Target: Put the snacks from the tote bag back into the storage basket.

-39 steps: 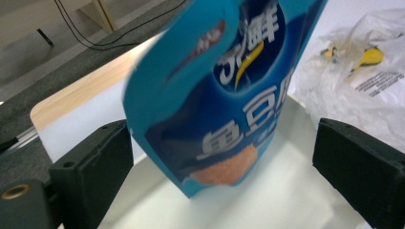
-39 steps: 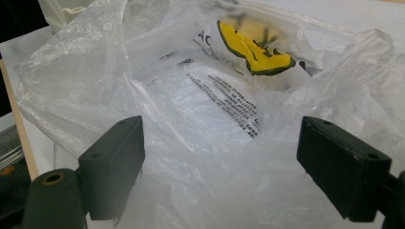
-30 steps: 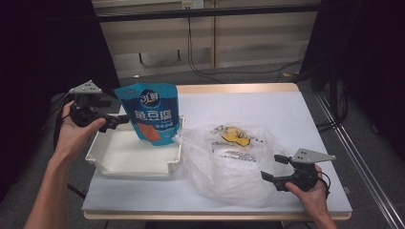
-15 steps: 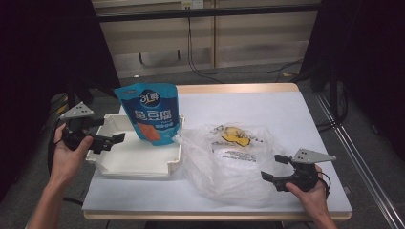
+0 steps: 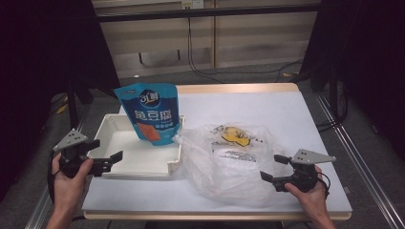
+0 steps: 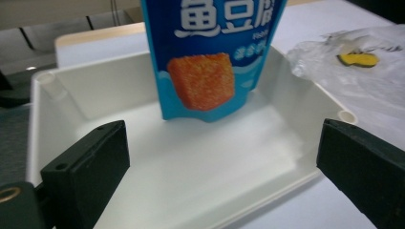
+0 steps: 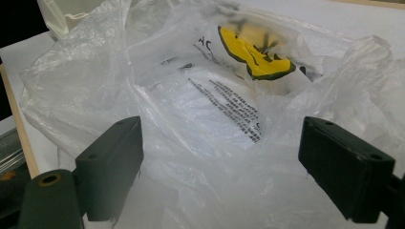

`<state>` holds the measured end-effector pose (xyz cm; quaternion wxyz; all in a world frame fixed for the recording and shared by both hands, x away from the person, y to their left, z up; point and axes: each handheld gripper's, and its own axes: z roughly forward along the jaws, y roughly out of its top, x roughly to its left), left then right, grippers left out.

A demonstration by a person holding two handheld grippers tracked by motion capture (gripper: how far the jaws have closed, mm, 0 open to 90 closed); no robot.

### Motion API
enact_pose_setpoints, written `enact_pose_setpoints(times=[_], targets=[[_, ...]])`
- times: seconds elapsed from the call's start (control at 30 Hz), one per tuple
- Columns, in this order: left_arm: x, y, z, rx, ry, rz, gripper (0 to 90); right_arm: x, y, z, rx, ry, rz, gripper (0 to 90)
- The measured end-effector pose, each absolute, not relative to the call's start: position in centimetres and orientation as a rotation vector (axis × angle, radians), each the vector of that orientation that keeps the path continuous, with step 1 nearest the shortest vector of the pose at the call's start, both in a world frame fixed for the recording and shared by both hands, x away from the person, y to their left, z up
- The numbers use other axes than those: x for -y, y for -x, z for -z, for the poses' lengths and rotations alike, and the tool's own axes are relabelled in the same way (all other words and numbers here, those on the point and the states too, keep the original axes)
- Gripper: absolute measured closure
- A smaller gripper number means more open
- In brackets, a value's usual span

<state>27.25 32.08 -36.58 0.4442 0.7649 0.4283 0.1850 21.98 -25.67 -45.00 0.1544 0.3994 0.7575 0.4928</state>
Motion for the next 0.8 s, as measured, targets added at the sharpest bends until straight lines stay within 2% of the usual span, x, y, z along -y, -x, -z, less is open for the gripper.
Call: enact_pose_setpoints(times=[0.3,0.4,0.6,0.7,0.77,0.8], targets=[[-31.6,-24.9,41.0,-1.086,-1.742,-0.554,4.7,25.8,-21.9,45.0,-2.163,-1.139,-1.404,15.1],[-31.0,-24.4,42.5,-1.090,-1.764,-0.509,4.7,26.0,-21.7,44.9,-2.154,-1.141,-1.407,14.8],[-30.0,-23.7,43.8,-1.046,-1.784,-0.504,3.9,26.2,-21.6,44.9,-2.135,-1.143,-1.407,14.2],[-29.8,-23.7,44.7,-0.979,-1.852,-0.455,3.8,26.1,-21.6,44.9,-2.134,-1.141,-1.406,14.2],[-29.8,-23.4,44.3,-0.959,-1.839,-0.557,4.5,26.2,-21.6,44.9,-2.136,-1.139,-1.404,14.1],[-29.8,-23.5,44.2,-0.941,-1.837,-0.544,4.5,26.2,-21.6,45.0,-2.136,-1.139,-1.399,14.1]])
